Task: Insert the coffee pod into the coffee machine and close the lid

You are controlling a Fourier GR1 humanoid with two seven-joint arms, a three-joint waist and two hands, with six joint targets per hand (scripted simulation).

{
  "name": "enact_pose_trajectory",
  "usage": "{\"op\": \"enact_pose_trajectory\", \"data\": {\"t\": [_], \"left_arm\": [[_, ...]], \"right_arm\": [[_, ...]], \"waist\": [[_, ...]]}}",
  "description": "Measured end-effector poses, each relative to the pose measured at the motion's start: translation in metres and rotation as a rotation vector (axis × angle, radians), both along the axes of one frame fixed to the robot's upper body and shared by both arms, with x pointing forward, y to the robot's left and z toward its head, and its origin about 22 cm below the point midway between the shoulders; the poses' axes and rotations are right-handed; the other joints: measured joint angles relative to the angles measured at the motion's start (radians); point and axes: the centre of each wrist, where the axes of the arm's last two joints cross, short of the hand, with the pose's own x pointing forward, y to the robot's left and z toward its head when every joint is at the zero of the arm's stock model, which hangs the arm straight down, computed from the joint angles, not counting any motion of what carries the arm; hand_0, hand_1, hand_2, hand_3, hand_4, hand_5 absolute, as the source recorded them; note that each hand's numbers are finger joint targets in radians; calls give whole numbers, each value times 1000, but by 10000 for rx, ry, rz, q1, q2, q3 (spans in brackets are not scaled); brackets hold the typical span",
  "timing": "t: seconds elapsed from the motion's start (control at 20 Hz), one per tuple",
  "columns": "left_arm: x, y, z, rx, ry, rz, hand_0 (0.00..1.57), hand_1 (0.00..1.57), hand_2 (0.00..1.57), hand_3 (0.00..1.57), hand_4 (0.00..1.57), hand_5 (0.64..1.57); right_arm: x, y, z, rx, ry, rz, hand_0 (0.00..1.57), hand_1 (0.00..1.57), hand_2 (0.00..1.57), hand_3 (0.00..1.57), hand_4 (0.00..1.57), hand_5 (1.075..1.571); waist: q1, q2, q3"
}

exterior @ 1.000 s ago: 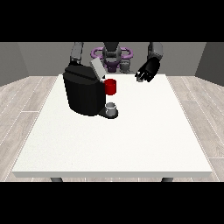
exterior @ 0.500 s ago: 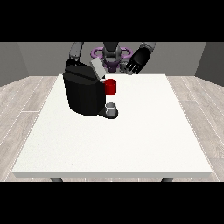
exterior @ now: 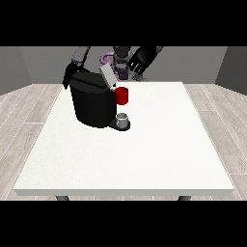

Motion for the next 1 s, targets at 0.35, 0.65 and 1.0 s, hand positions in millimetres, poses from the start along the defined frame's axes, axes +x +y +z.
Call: {"op": "enact_pose_trajectory", "data": {"t": [0.35, 0.65, 1.0], "left_arm": [[4, 4, 42, 70, -713, 205, 1239, 1239, 1290, 1248, 479, 1571], [6, 3, 57, 163, -1229, 326, 1207, 1207, 1280, 1238, 475, 1571], [8, 7, 66, 199, -1314, 332, 1260, 1260, 1292, 1229, 433, 1571]], "right_arm": [[13, -3, 23, 95, -581, -56, 0, 0, 0, 0, 0, 1571], [23, 7, 42, 62, -1190, 28, 0, 0, 0, 0, 0, 1571], [27, 5, 50, 23, -1283, 57, 0, 0, 0, 0, 131, 1571]], "waist": [[-301, 730, 0], [-579, 1396, 0], [-699, 1738, 1]]}}
